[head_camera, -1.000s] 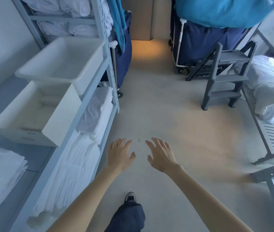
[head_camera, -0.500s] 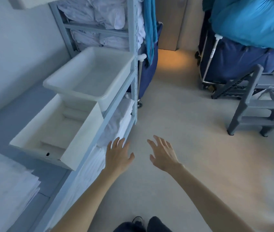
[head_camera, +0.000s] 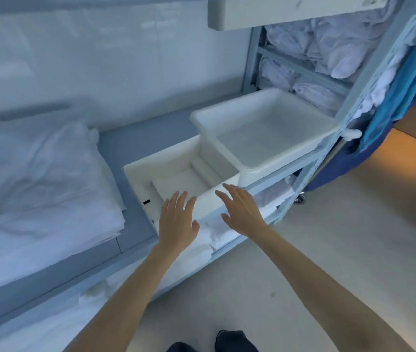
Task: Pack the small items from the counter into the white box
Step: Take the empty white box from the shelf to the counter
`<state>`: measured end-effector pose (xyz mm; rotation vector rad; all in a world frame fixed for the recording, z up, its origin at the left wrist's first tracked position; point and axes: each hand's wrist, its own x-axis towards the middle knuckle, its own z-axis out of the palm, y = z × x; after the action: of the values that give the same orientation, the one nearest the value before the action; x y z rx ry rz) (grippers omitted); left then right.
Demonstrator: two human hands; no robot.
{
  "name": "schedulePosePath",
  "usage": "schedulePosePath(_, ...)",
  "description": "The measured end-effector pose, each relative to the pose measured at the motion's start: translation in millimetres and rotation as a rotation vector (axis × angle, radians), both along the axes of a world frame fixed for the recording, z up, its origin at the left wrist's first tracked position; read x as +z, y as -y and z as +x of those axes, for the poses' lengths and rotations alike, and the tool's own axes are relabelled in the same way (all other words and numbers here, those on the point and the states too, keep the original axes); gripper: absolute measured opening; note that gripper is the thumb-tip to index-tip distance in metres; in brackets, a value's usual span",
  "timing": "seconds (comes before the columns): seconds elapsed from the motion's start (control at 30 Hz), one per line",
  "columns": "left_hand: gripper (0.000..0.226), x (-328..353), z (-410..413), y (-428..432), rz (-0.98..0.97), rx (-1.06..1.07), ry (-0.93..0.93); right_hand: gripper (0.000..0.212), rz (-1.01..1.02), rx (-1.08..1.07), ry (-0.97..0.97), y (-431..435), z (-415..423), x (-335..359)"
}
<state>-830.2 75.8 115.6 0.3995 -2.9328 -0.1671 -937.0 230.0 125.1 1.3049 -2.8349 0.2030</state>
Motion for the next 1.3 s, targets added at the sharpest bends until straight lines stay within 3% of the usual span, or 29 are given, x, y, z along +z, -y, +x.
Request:
schedulePosePath(0.17, 0.067, -14, 2, -1, 0.069, 0.134, 0.063, 0.063, -0.007, 0.156, -0.061, 34, -26, -2)
schedulePosePath(0.33, 0.067, -18, 7, -5, 0.073, 0.153, 0.055, 0.055, 0.134, 0.187, -0.054, 48, -38, -14)
schedulePosePath(0.43, 0.069, -19, 7, -4, 0.016, 0.173, 0.081, 0.046, 0.064, 0.159, -0.16, 47, -39, -22)
schedulePosePath(0.57, 0.065, -24, 9, -10, -0.047, 0.208, 0.043, 0.028, -0.065, 0.148, -0.154, 46, -27, -26)
schedulePosePath(0.87, 0.039, -33, 33, -5, -0.106, 0.129, -0.058, 0.025, -0.181, 0.167, -0.101, 30, 4, -37)
schedulePosePath(1.1, 0.031, -24, 52, 6, -0.103, 0.053, -0.132, 0.034, -0.225, 0.119, -0.091, 34, 49, -40)
schedulePosePath(1.3, 0.033, -18, 77, 26, 0.025, -0.045, -0.173, 0.03, -0.283, 0.009, -0.121, 36, 87, -38)
